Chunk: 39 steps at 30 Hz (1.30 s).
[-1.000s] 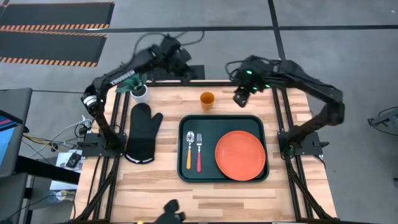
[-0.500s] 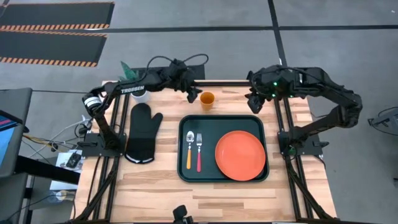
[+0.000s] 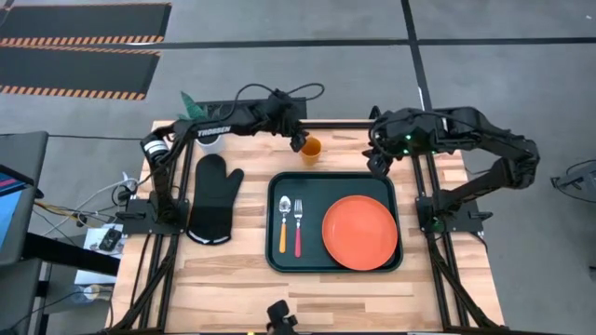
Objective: Pick and place plate/cup/fork/spoon on tray
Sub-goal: Put the yellow cup at the top of the plate on the black tray
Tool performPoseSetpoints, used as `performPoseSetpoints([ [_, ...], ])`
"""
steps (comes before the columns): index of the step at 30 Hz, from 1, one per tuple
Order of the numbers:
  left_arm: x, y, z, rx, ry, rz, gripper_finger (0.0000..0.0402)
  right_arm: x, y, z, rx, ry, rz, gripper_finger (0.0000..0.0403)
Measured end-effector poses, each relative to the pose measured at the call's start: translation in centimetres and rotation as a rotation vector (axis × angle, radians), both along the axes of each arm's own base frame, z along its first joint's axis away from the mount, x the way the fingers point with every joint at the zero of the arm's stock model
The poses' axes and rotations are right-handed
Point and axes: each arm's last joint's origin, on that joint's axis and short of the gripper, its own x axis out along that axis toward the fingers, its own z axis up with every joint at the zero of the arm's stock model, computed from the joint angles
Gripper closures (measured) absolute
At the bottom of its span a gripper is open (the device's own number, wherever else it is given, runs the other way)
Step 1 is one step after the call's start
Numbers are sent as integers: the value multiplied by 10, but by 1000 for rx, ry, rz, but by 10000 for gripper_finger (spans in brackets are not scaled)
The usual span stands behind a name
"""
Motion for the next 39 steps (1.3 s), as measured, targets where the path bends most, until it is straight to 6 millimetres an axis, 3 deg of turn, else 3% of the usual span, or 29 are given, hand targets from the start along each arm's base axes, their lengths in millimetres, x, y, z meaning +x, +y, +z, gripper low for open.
performPoseSetpoints([
  [6,1,0,-9,-15,33,-48,198,1,8,0,-6,-4,22,220],
  [17,14,-8,-46,-64,146,-60,201,1,11,0,4,-12,14,223],
  [20,14,-7,-51,-82,161,-36,228,2,13,0,10,-15,20,223],
  [24,14,-6,-50,-70,169,-13,306,2,16,0,14,-16,28,223],
  [28,18,-6,-38,-71,168,-2,389,2,18,0,13,-15,37,223],
  [31,23,-8,-20,-65,173,6,397,1,18,0,14,-14,37,223],
  [39,38,-28,59,-88,152,-78,400,-9,17,0,31,-1,-51,223],
])
